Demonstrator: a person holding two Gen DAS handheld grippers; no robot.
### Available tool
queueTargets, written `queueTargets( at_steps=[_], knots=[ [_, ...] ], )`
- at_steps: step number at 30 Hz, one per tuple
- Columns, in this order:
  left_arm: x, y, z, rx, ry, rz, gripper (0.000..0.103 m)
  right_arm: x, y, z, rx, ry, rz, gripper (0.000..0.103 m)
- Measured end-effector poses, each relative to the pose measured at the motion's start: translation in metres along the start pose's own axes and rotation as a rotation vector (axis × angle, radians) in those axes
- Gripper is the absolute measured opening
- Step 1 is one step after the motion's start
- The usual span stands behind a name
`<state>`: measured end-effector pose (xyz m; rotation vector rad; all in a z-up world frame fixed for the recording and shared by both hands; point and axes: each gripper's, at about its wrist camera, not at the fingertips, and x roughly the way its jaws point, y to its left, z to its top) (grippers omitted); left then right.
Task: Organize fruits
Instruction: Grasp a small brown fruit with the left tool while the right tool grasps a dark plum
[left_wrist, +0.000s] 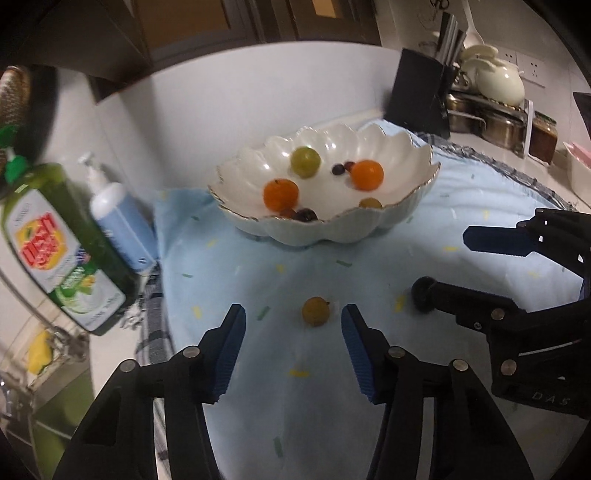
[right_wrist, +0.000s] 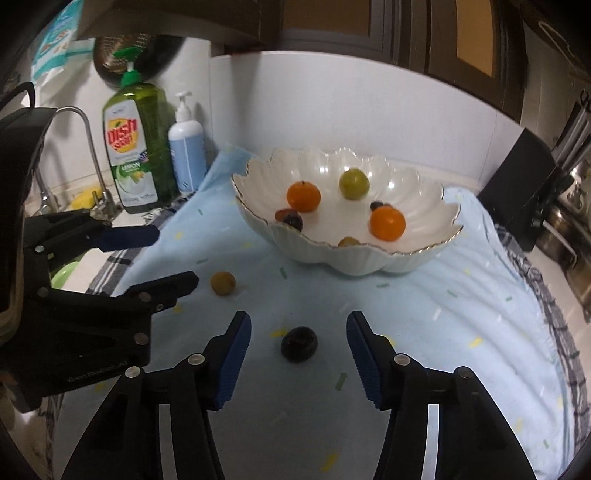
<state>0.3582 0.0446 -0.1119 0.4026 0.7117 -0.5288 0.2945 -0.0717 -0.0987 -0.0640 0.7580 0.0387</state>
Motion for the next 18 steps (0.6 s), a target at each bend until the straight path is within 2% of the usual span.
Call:
queueTargets(
  at_steps=[11,18],
  knots=[
    [0.042,-0.006,-0.003,0.026,0.089,-0.080,0.037,0.031,0.003,-0.009,0.051,0.084,0.010,0.046],
    [0.052,-0.007,0.000,0.021,0.103,-0.097,0.031,0.045,0.000,-0.014,0.079,0.122,0.023,0.037]
  ],
)
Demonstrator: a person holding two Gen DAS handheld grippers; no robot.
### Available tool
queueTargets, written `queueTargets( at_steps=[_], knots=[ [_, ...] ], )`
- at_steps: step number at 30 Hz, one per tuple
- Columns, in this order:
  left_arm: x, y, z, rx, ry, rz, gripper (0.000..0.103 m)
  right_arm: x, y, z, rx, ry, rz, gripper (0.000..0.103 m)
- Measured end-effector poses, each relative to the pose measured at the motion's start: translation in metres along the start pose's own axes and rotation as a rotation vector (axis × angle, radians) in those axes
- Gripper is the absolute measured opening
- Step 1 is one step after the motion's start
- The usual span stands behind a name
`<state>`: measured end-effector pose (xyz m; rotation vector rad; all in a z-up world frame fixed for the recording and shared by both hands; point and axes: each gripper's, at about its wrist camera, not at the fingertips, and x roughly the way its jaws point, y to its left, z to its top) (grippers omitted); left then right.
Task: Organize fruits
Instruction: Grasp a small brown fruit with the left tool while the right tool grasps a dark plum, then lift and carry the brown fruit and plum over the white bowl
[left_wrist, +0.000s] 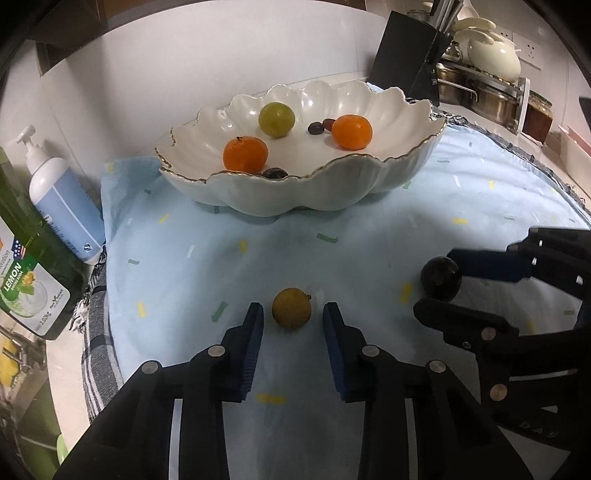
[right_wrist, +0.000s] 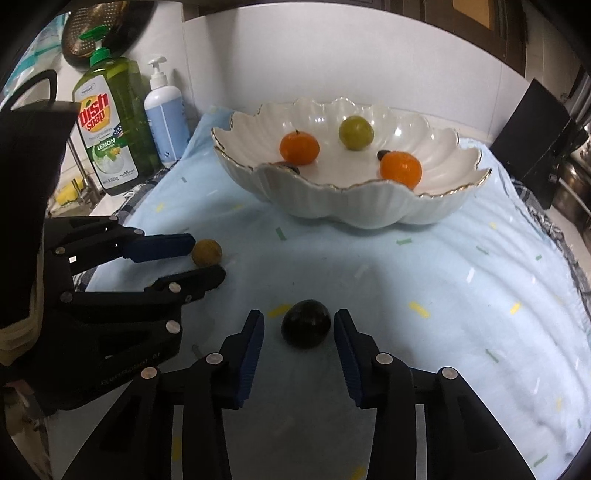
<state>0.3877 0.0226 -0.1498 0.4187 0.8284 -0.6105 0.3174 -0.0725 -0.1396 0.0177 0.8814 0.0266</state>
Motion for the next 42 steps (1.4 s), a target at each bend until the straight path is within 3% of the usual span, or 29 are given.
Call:
queueTargets(
  at_steps=[5,14,22,42],
  knots=[
    [0.002,-0.001,0.002,0.001,-0.002,0.008,0.023,0.004,-0.005,-0.001,0.029,0.010,0.005,0.030],
    [-0.006,-0.001,0.001,-0.044,-0.004,0.008,0.022,0.000,-0.008,-0.004,0.042,-0.009,0.017,0.028],
    [-0.034,-0.004,-0.002,-0.086,-0.042,0.010,0.022,-0.018,-0.006,-0.002,0.030,-0.049,0.034,0.028],
    [-0.109,-0.022,0.008,-0.209,-0.171,0.108,0.022,-0.088,-0.022,0.018,-0.016,-0.211,0.080,0.028]
  ],
)
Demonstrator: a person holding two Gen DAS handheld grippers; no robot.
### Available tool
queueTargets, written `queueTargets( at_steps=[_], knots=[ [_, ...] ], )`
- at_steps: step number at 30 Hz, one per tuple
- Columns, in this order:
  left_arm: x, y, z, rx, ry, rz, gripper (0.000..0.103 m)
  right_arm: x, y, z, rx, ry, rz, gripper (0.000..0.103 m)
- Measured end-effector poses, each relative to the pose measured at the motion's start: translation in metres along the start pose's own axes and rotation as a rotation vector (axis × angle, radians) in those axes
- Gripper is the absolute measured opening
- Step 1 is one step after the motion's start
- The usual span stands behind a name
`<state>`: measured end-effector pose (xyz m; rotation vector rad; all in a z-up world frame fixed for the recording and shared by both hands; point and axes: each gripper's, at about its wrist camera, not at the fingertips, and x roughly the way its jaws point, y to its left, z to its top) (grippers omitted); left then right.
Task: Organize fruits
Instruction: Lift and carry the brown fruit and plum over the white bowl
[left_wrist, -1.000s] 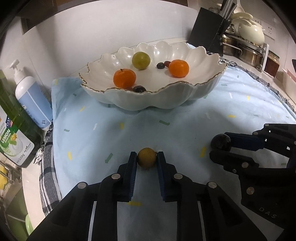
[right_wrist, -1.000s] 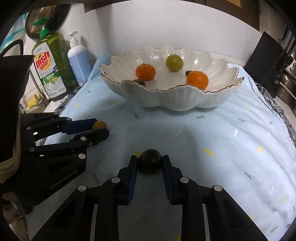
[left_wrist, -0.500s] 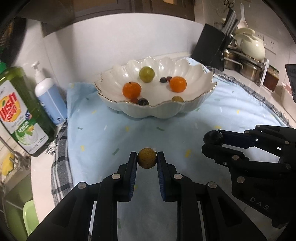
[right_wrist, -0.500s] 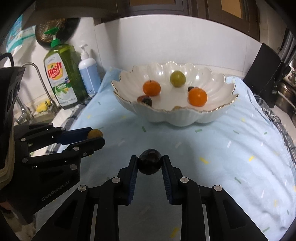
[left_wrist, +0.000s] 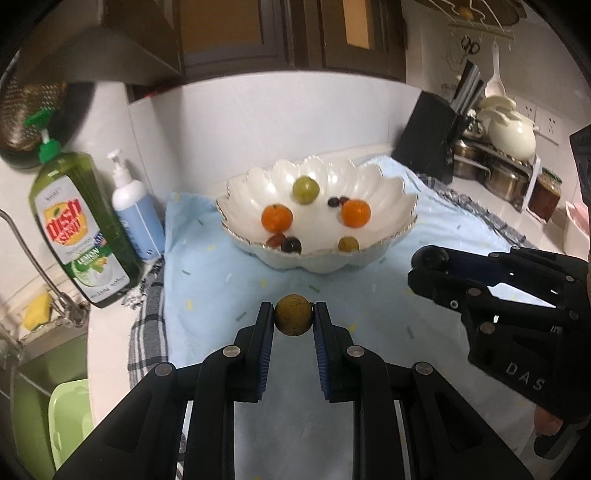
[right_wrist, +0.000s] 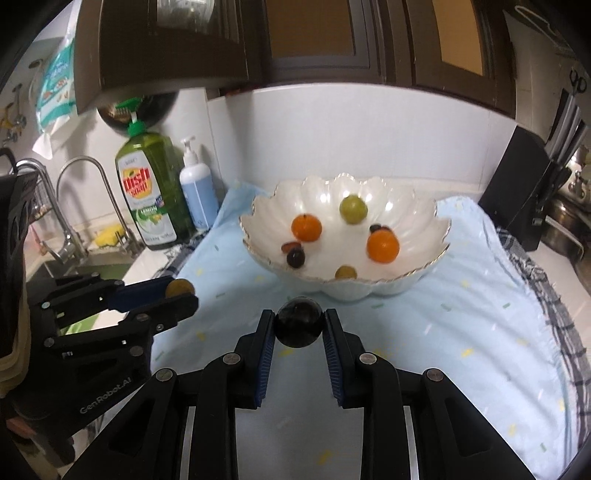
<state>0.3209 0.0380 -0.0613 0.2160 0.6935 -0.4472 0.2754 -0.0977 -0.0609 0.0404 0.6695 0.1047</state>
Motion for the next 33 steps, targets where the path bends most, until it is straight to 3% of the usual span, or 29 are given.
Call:
queueTargets(
  at_steps=[13,33],
  knots=[
    [-0.013,-0.026,0.037,-0.070,-0.071,0.044,0.022,-0.016,-0.037,0.031,-0.022,-0.050,0.011,0.028],
    [0.053,-0.047,0.109,-0.139,-0.024,0.082,0.022,0.038,-0.103,0.086,-0.123,-0.035,0.018,0.028]
  ],
)
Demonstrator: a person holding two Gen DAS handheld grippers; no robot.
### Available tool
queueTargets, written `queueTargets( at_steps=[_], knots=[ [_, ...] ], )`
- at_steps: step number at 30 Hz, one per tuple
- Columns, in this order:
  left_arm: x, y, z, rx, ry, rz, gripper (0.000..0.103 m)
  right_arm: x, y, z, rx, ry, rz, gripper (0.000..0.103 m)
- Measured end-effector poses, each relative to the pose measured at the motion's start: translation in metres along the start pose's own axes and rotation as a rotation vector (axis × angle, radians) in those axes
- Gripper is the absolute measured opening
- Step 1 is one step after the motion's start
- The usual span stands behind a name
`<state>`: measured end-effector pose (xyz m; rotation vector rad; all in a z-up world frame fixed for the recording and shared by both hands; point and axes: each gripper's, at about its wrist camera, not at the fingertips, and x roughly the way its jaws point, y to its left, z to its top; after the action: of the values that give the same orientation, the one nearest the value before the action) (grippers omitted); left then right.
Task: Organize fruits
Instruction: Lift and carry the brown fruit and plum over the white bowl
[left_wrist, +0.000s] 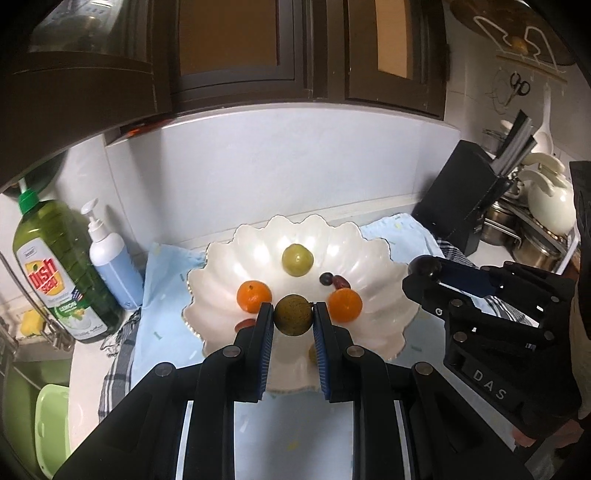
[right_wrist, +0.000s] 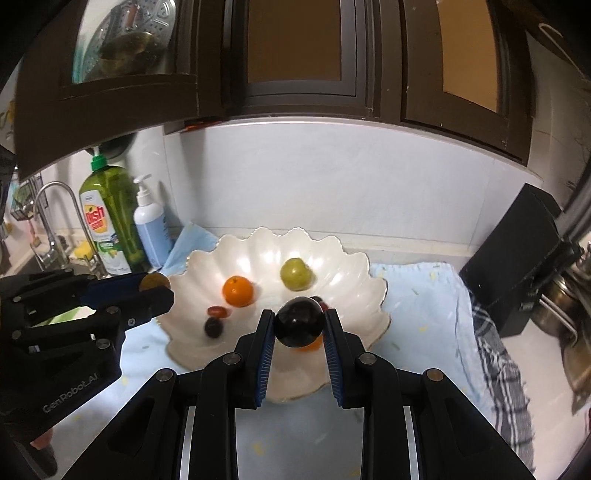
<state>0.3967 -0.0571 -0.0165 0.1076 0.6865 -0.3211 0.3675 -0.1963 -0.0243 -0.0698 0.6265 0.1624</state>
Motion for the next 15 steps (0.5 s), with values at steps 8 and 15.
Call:
queueTargets(
  at_steps=[8,15],
  knots=[
    [0.044,-0.007,0.019,-0.018,0.089,-0.009,0.022,0.043,-0.021,0.014,-0.005,0.082,0.033,0.028],
    [0.086,-0.002,0.022,-0.043,0.182,0.010,0.022,0.079,-0.033,0.018,-0.005,0.156,0.035,0.028]
  ],
)
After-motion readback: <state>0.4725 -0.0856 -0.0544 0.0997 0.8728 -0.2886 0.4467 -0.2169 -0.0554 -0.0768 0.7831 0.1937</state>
